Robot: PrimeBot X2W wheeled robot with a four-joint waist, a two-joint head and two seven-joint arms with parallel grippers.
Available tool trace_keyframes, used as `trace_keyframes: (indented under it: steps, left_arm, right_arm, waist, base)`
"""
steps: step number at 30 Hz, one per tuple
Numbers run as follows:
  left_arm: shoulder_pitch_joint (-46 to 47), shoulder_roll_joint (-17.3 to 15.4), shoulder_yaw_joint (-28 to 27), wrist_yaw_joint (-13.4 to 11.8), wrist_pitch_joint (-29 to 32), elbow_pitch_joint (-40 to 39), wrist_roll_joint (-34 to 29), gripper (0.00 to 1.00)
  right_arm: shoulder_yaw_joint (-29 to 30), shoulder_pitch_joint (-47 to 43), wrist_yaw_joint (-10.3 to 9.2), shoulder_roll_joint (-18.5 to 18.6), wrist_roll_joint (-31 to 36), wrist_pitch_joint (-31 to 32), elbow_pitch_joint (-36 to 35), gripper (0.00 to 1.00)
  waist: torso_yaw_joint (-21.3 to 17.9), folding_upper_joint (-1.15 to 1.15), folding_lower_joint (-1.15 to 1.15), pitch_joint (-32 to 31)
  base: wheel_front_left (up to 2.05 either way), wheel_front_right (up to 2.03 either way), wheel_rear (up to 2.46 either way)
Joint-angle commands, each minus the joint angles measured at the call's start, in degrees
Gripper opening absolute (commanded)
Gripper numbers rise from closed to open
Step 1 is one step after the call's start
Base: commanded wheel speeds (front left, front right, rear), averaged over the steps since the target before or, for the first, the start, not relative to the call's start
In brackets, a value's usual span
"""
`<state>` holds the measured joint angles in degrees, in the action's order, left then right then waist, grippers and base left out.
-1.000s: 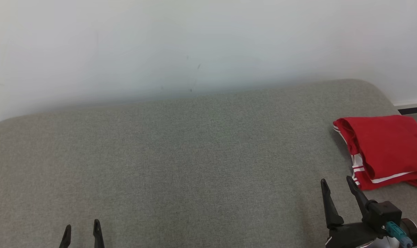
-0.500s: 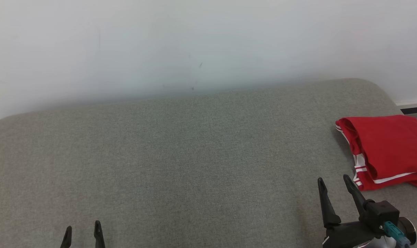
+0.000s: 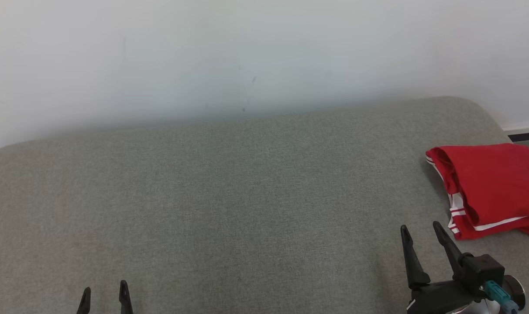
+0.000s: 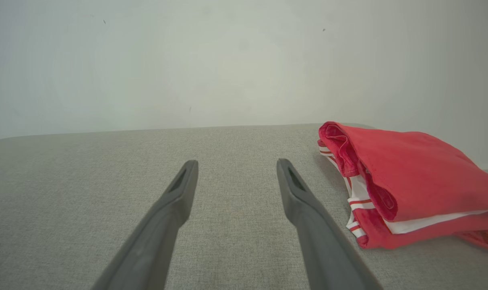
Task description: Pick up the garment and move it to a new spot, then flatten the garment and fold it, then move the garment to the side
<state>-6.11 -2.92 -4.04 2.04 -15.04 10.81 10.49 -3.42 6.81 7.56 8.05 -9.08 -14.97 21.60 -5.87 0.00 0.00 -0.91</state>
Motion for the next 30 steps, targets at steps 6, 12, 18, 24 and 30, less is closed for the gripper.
trace_keyframes:
  steps: [6, 12, 18, 24, 30]
  left_arm:
    - [0.0, 0.0, 0.1, -0.1, 0.0, 0.1, 0.0, 0.0]
    - [-0.3, 0.3, 0.1, -0.1, 0.5, 2.8, 0.2, 0.0]
    - [0.4, 0.3, -0.3, 0.3, 2.1, 3.9, 5.2, 0.0]
    - [1.4, 0.3, -0.4, 0.7, 3.7, 3.7, 11.7, 0.0]
    - [2.3, 0.3, -0.5, 1.1, 5.2, 3.6, 17.8, 0.0]
  right_arm:
    - [0.0, -0.1, 0.0, -0.1, -0.1, 0.0, 0.3, 0.0]
    - [-0.2, -2.0, 0.0, -0.6, -0.2, 0.4, 2.8, 0.0]
    - [0.6, -2.4, 0.0, -1.0, -5.3, 2.1, 3.1, 0.0]
    - [1.4, -2.2, -0.01, -1.3, -11.9, 3.7, 2.1, 0.0]
    - [2.1, -2.1, -0.02, -1.7, -18.1, 5.2, 1.2, 0.0]
  waist:
    - [-0.1, 0.0, 0.0, 0.2]
    - [-0.1, 0.0, 0.0, 0.2]
    - [0.2, 0.0, 0.0, 0.3]
    - [0.4, 0.0, 0.0, 0.3]
    - [0.7, 0.0, 0.0, 0.4]
  base:
    - [0.0, 0.0, 0.0]
    - [0.0, 0.0, 0.0]
    - [0.0, 0.0, 0.0]
    - [0.0, 0.0, 0.0]
    - [0.0, 0.0, 0.0]
